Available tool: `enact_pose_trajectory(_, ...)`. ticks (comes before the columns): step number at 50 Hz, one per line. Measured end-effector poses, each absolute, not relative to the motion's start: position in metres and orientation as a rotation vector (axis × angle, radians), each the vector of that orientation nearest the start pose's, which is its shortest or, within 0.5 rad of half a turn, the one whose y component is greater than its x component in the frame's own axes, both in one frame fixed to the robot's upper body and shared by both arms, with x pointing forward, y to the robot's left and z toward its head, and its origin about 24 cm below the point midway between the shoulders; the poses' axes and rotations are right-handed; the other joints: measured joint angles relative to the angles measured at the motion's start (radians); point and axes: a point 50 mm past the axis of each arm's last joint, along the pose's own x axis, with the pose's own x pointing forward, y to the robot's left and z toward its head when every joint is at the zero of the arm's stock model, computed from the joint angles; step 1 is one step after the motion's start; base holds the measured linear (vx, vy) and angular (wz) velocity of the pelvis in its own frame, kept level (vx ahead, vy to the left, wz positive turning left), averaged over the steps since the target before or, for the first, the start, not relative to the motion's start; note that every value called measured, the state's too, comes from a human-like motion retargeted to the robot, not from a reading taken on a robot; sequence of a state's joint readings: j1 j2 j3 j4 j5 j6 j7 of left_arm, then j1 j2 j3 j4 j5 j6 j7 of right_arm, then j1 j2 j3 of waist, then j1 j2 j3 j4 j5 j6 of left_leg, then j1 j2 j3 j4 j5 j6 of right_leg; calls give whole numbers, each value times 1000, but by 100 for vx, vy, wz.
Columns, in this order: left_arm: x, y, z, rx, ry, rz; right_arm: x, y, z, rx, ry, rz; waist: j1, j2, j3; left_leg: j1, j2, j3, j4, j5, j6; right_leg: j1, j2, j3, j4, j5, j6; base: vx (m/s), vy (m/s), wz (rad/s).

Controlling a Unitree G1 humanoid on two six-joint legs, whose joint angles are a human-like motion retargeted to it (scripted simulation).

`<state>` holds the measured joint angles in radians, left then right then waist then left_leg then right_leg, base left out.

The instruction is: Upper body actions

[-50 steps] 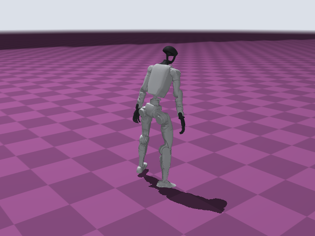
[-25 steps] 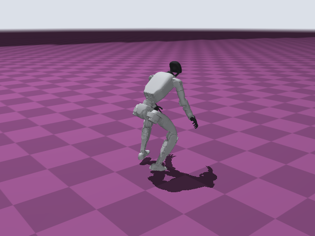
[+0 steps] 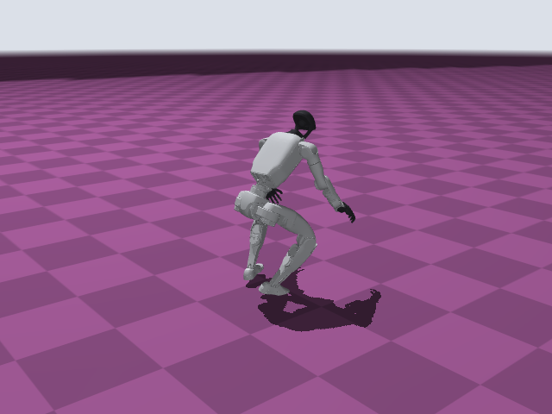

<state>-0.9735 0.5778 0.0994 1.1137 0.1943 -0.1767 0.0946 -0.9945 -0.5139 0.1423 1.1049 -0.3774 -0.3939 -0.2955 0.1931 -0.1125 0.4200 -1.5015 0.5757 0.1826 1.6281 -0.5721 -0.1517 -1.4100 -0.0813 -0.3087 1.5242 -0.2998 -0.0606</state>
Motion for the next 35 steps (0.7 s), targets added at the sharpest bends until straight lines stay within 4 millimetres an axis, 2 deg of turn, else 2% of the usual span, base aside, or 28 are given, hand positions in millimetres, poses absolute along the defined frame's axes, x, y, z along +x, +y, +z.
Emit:
enact_pose_trajectory(4, 360, 321, 114, 576, 131, 335, 373, -256, 101, -952, -98, -218, -18, 30, -24, 198, -6, -12, -206, 59, -55, 220, 18, 41, -242, 68, 85, 11, 7, 4)
enact_pose_trajectory(7, 328, 331, 54, 620, 354, 276, 334, -274, 25, -970, 213, -216, -30, 50, -40, 378, -33, 22, -391, 117, -64, 400, 5, 71, -440, 133, 131, 15, 10, 31)
enact_pose_trajectory(9, 299, 332, 10, 645, 516, 240, 296, -282, -25, -944, 474, -183, -43, 53, -55, 500, -69, 66, -537, 168, -51, 518, -14, 83, -588, 186, 148, 12, 10, 47)
enact_pose_trajectory(11, 263, 328, -33, 653, 682, 201, 250, -286, -71, -884, 749, -124, -61, 54, -66, 623, -117, 113, -697, 229, -28, 637, -37, 81, -742, 244, 156, 17, 10, 59)
enact_pose_trajectory(13, 222, 320, -73, 635, 851, 158, 200, -285, -106, -789, 999, -65, -86, 55, -77, 740, -175, 154, -863, 297, 1, 751, -64, 69, -895, 304, 160, 16, 11, 69)
enact_pose_trajectory(15, 179, 306, -107, 586, 1010, 118, 148, -284, -131, -685, 1207, -24, -110, 49, -92, 851, -237, 195, -1025, 363, 28, 853, -98, 56, -1034, 358, 164, 16, 13, 67)
enact_pose_trajectory(18, 108, 278, -146, 456, 1219, 112, 70, -278, -154, -568, 1438, 0, -133, 39, -127, 1004, -330, 235, -1241, 441, 60, 984, -141, 27, -1197, 418, 165, 22, 15, 53)
enact_pose_trajectory(20, 68, 260, -161, 361, 1329, 144, 29, -272, -160, -535, 1543, -1, -140, 29, -150, 1080, -384, 249, -1348, 475, 77, 1047, -166, 6, -1268, 441, 165, 27, 15, 30)
enact_pose_trajectory(21, 40, 247, -168, 283, 1404, 166, 3, -268, -162, -523, 1606, -1, -144, 24, -173, 1120, -412, 258, -1404, 489, 86, 1077, -179, -13, -1304, 451, 164, 34, 17, 25)
enact_pose_trajectory(22, 16, 235, -173, 215, 1470, 186, -18, -264, -162, -515, 1660, 0, -149, 20, -194, 1154, -437, 263, -1452, 501, 94, 1101, -190, -28, -1332, 460, 163, 34, 18, 24)
enact_pose_trajectory(26, -59, 202, -174, -10, 1689, 237, -77, -254, -157, -482, 1825, 30, -176, 17, -279, 1215, -493, 263, -1551, 526, 115, 1141, -206, -50, -1386, 474, 156, 31, 16, 17)
enact_pose_trajectory(28, -80, 193, -171, -72, 1759, 256, -91, -251, -154, -436, 1874, 28, -190, 22, -300, 1224, -497, 267, -1557, 528, 111, 1156, -210, -64, -1398, 476, 155, 14, 12, 23)
enact_pose_trajectory(30, -86, 191, -170, -79, 1790, 281, -92, -250, -154, -384, 1881, 3, -196, 25, -292, 1226, -492, 264, -1536, 521, 106, 1169, -211, -72, -1395, 474, 155, 0, 4, 8)
enact_pose_trajectory(32, -77, 195, -171, -56, 1771, 309, -79, -252, -157, -355, 1838, -30, -195, 26, -272, 1214, -486, 246, -1497, 507, 99, 1165, -213, -70, -1370, 463, 156, -7, 1, 2)
enact_pose_trajectory(35, -50, 207, -174, -6, 1674, 338, -44, -258, -161, -394, 1714, -62, -191, 26, -241, 1185, -465, 240, -1430, 484, 84, 1132, -213, -52, -1307, 438, 157, -9, -1, -6)
